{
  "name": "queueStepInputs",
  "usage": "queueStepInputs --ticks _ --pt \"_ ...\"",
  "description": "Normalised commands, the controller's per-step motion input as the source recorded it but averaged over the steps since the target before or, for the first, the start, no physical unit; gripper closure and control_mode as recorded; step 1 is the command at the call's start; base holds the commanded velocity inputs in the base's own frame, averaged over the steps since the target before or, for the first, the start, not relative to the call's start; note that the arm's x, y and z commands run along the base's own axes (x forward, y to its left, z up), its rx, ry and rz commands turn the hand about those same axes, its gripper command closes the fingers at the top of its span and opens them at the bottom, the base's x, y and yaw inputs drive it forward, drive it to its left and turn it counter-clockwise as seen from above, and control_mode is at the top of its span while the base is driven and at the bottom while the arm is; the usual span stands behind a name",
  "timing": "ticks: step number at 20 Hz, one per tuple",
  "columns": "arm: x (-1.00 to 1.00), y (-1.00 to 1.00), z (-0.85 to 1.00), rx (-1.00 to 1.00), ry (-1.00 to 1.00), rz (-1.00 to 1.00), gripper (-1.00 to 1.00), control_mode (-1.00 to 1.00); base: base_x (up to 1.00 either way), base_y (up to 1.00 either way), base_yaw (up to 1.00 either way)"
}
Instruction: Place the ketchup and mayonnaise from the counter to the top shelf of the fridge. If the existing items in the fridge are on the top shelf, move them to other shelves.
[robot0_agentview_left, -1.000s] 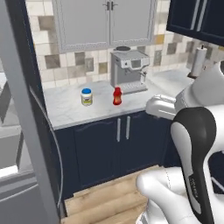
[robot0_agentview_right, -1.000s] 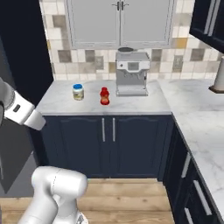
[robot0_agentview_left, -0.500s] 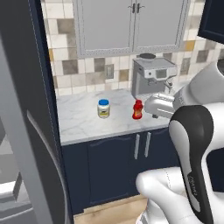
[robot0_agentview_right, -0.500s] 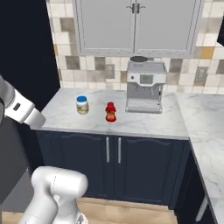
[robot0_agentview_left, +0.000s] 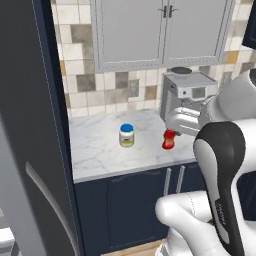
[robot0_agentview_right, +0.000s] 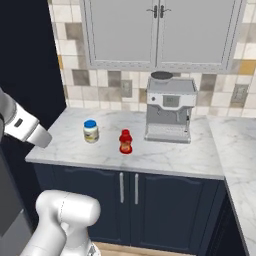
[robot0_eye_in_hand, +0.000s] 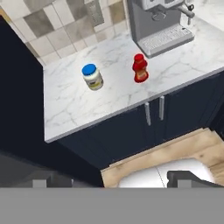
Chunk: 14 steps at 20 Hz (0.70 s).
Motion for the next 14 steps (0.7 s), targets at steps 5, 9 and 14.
queueStepInputs --ticks 5,9,14 --pt "0.87 0.00 -0.27 -0.06 0.03 0.06 -1.00 -1.00 0.00 0.00 0.00" --pt "1.00 0.00 -0.53 -0.13 0.03 0.08 -1.00 -1.00 0.00 0.00 0.00" --pt "1.00 0.00 -0.59 -0.11 0.05 0.08 -1.00 -1.00 0.00 0.00 0.00"
